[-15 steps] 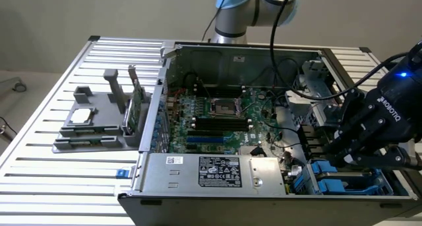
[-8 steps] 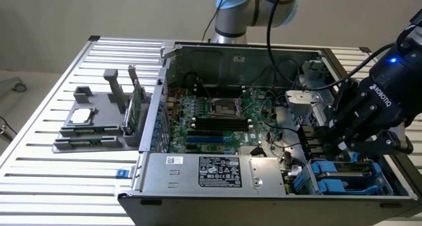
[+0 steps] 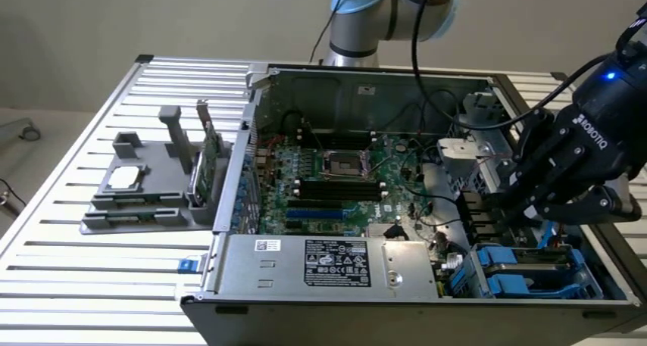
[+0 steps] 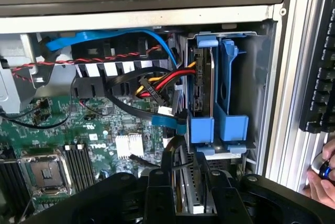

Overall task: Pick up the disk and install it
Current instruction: 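Insert the second disk wire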

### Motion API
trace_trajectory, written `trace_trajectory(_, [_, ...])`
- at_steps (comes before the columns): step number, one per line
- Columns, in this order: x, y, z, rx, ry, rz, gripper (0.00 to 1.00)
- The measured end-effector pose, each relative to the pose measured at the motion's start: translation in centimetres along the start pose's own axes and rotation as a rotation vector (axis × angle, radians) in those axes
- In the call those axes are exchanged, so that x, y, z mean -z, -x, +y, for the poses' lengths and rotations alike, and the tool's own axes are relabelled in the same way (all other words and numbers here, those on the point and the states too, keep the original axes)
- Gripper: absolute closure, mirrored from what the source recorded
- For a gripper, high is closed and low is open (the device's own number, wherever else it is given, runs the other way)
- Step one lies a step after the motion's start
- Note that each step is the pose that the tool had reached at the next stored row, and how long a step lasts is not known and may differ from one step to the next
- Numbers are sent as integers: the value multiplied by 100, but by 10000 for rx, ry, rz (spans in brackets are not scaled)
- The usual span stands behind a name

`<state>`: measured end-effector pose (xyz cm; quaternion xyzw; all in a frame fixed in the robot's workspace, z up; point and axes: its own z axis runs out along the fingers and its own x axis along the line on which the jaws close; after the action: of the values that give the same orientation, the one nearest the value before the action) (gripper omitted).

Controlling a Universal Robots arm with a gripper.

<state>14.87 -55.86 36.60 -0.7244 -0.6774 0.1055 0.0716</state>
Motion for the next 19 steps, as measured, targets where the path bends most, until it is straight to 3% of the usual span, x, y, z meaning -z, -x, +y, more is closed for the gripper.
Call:
trace_trajectory(8, [28,-7,110,0,0,0,69])
trace_trajectory(19, [33,-8,130,5,31,1,69])
